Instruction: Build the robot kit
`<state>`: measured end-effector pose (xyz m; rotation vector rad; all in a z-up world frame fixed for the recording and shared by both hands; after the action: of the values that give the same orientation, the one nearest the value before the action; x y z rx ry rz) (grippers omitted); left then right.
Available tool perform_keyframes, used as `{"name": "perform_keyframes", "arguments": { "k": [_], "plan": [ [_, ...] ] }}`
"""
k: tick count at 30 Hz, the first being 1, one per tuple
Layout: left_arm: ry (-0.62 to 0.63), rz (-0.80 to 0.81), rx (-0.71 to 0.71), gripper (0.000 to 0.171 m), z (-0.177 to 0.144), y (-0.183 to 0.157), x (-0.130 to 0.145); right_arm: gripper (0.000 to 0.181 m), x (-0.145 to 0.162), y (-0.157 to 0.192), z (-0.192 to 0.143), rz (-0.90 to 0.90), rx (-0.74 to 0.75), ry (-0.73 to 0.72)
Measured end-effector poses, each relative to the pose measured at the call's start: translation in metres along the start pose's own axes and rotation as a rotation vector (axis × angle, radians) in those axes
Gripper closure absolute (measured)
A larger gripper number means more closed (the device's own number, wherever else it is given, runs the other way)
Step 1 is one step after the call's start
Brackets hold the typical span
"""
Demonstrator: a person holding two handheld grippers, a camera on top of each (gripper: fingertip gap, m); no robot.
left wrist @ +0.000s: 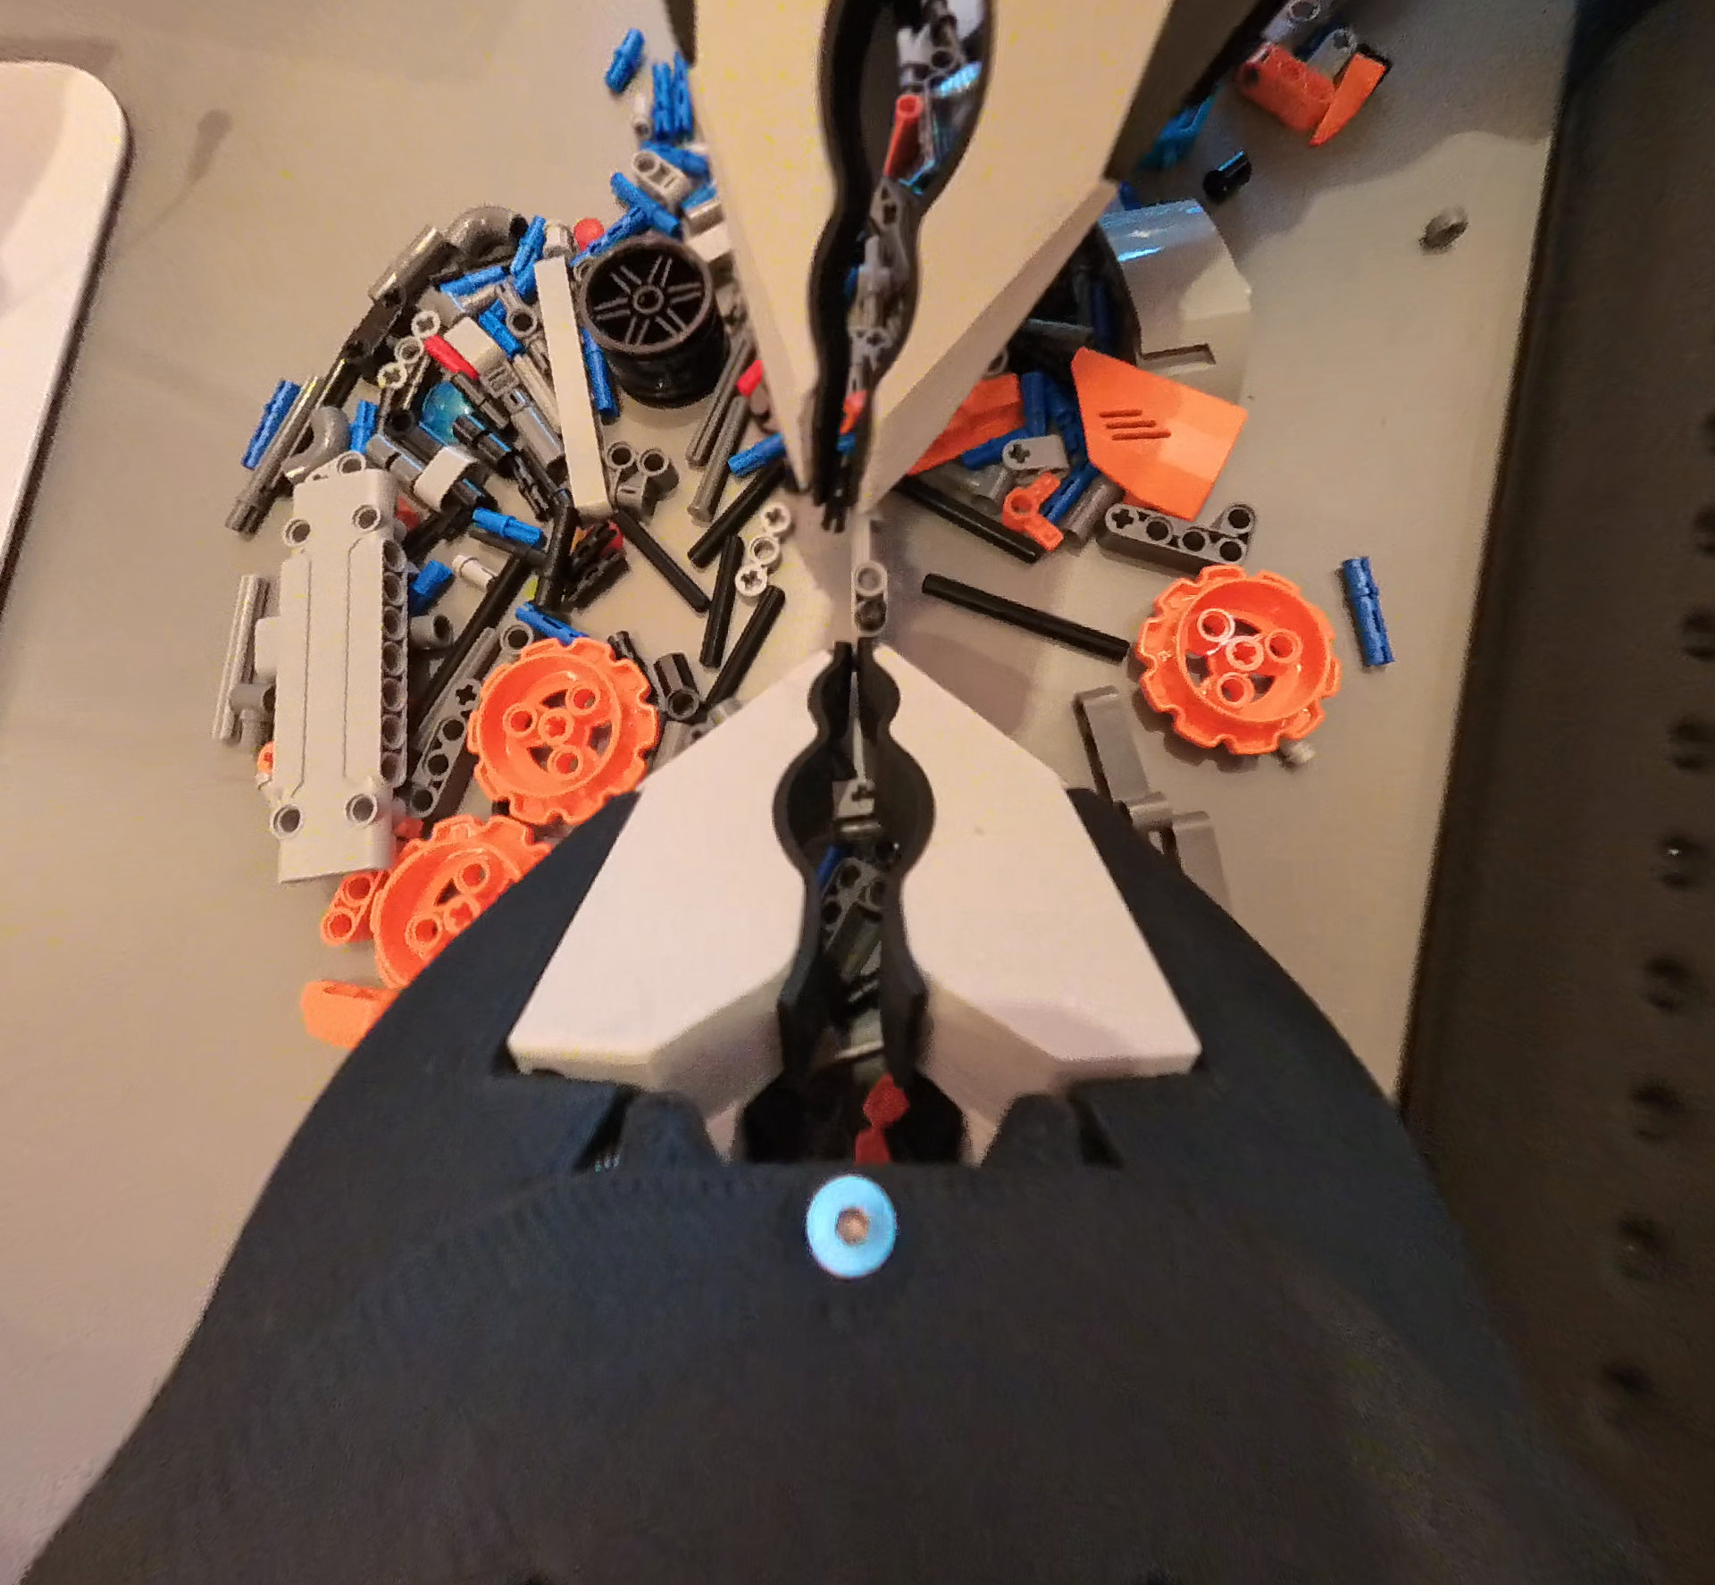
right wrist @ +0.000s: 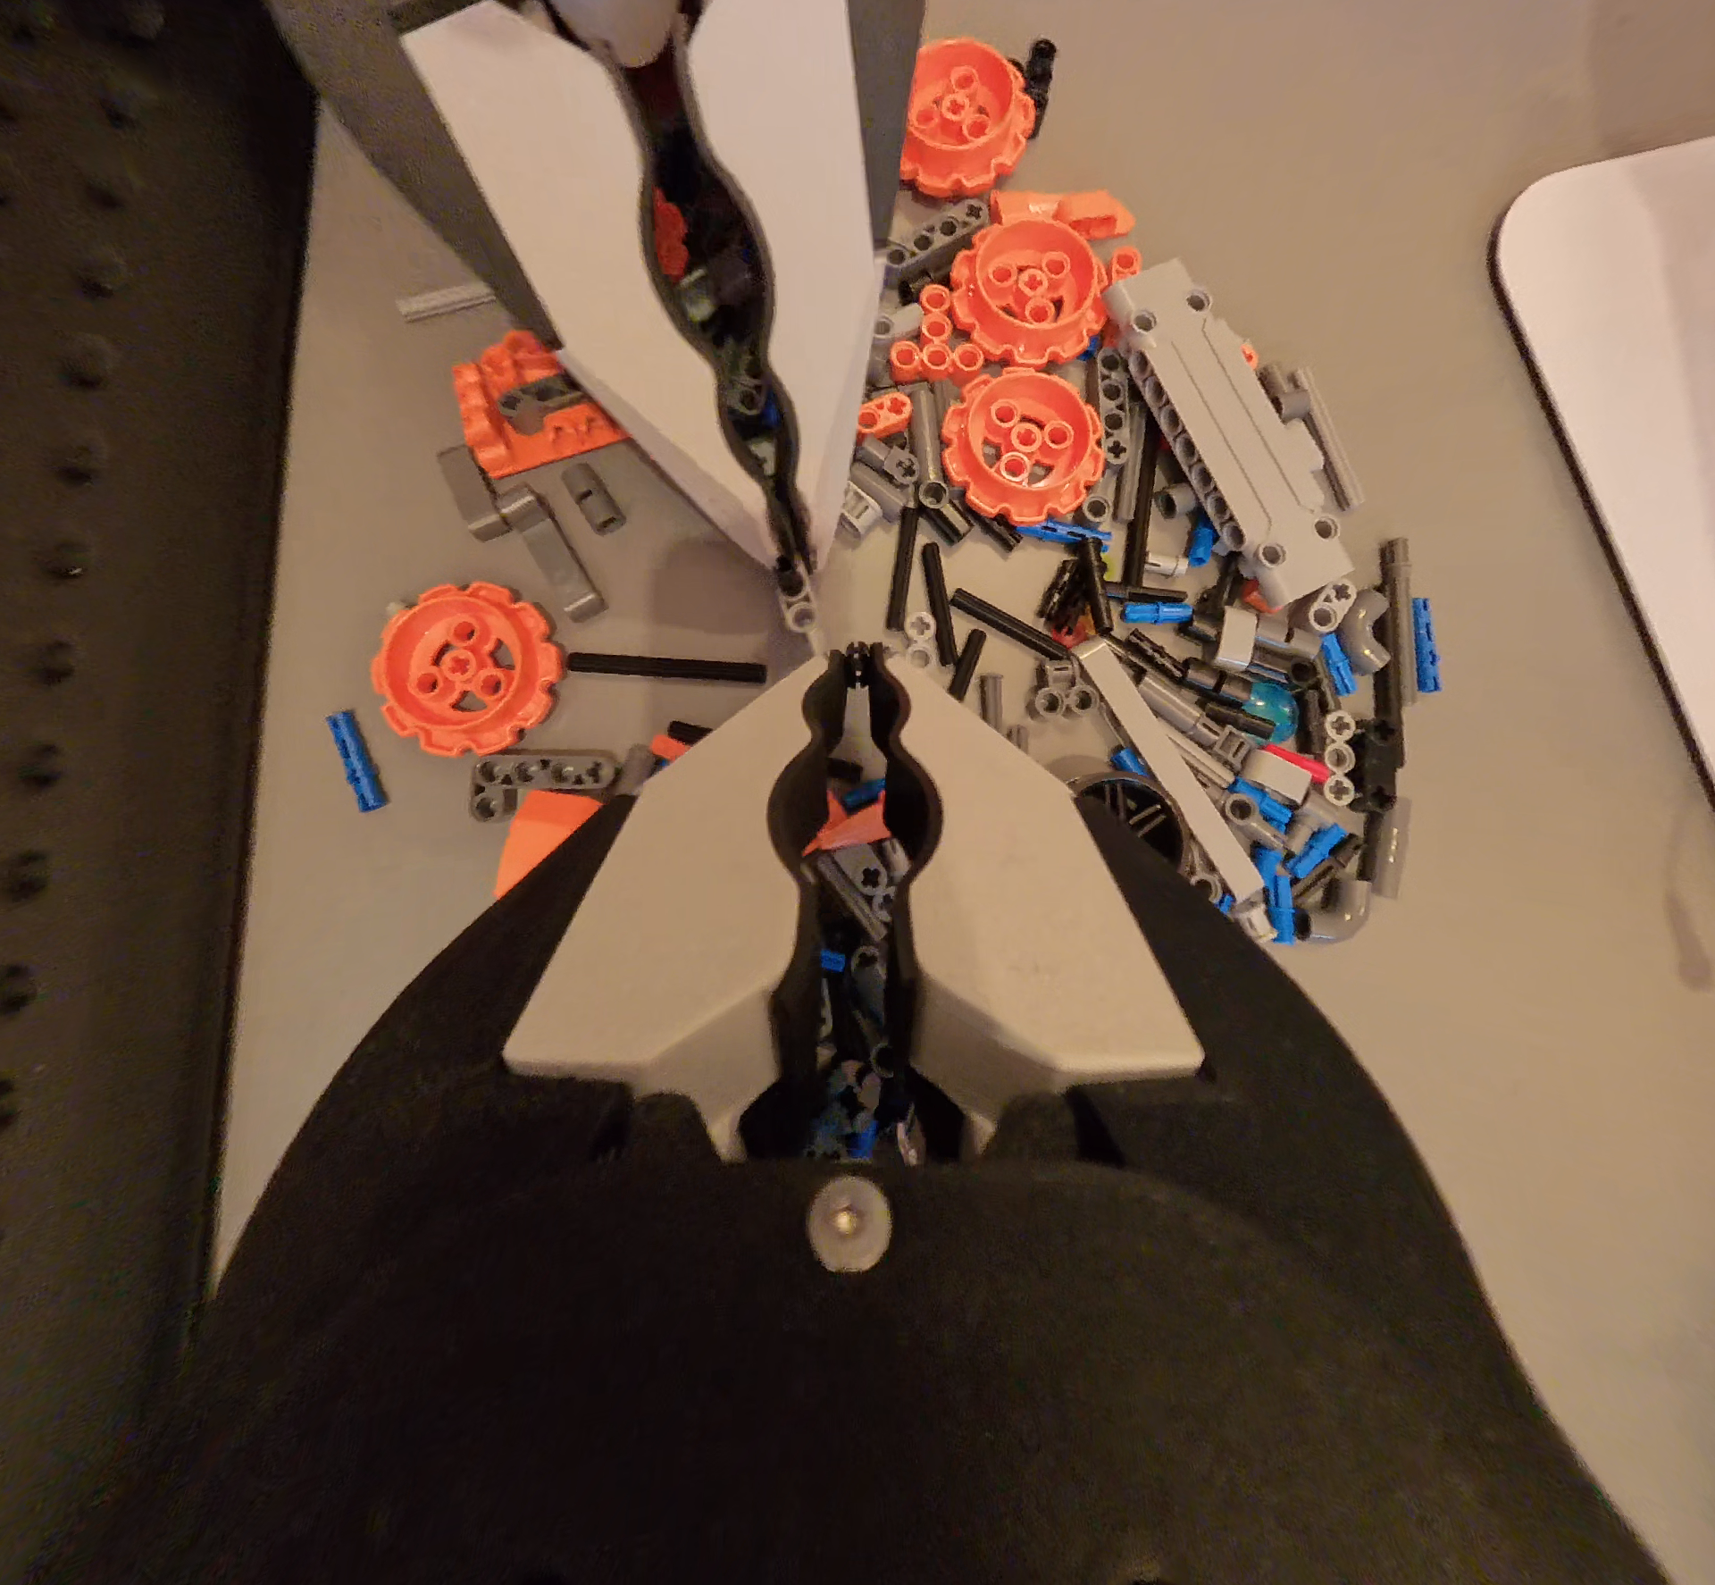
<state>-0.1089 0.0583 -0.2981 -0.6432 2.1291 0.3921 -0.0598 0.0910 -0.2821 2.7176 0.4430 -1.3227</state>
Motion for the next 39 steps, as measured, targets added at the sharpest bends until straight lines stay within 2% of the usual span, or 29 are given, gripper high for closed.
{"name": "perform_keyframes", "arguments": {
  "k": [8,21,27,39],
  "plan": [
    [0.051,-0.043,0.033,0.171,-0.001,-0.003,0.008,0.179,0.001,0.008,0.005,-0.02,-0.039,0.012],
    [0.01,-0.038,0.033,0.171,-0.005,-0.002,0.005,0.18,-0.002,0.011,0.006,-0.012,-0.048,-0.008],
    [-0.062,-0.056,0.042,0.171,-0.017,-0.001,-0.01,0.179,-0.005,0.011,0.005,0.038,-0.075,-0.06],
    [-0.073,-0.103,0.069,0.171,-0.014,0.0,-0.01,0.179,-0.01,0.007,0.001,0.089,-0.082,-0.145]
  ]
}}
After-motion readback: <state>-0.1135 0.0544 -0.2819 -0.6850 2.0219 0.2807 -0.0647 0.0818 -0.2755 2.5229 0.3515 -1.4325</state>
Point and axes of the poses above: each gripper's, where its closed fingertips meet, z out along the fingers, x out of its underside, y = z × x across the jaws, the point moved 3 cm from there along -z, back along the fingers, and after that the axes turned 10 degrees about -y, right-handed, at the moved point
